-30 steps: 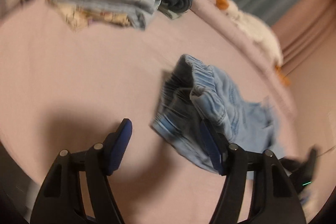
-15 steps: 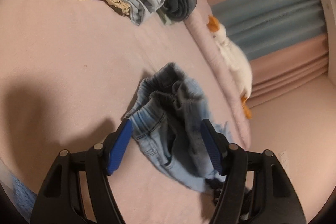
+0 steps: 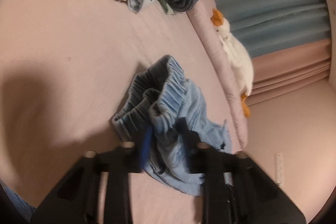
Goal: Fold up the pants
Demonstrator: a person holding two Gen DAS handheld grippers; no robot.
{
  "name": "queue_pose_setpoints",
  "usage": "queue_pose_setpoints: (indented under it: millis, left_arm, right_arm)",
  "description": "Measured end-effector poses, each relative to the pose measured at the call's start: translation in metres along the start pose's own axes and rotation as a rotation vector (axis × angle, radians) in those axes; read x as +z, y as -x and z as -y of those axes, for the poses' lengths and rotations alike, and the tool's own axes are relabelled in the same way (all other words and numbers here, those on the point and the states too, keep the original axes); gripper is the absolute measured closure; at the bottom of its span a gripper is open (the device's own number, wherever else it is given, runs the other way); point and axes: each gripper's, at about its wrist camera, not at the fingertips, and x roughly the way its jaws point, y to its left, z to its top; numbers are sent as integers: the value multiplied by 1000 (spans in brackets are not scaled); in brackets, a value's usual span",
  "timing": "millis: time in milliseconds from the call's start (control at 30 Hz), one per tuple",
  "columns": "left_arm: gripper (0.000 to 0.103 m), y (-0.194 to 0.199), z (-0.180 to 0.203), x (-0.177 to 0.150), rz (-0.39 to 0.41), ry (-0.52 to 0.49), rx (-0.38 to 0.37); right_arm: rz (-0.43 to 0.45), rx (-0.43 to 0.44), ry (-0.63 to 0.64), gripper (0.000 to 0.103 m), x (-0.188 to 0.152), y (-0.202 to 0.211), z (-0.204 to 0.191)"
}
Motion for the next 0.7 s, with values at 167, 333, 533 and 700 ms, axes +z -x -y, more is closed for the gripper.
queue_pose_setpoints:
  millis: [167,333,533,700]
  left_arm:
    - [83,5,10,-6,6,-76,75]
    - [78,-3,3,-13,-30,-150,177]
    - [43,0,12,-15,23,-247,333]
    - [45,22,32,-19,136,-371,414]
  right_arm:
    - [14,-28,28,95,1,4,-6]
    - [42,-44,69,96,0,20,-9]
    - [4,-31,97,95,-10,10,-18]
    - [10,56,-21,82,-8,20,-1]
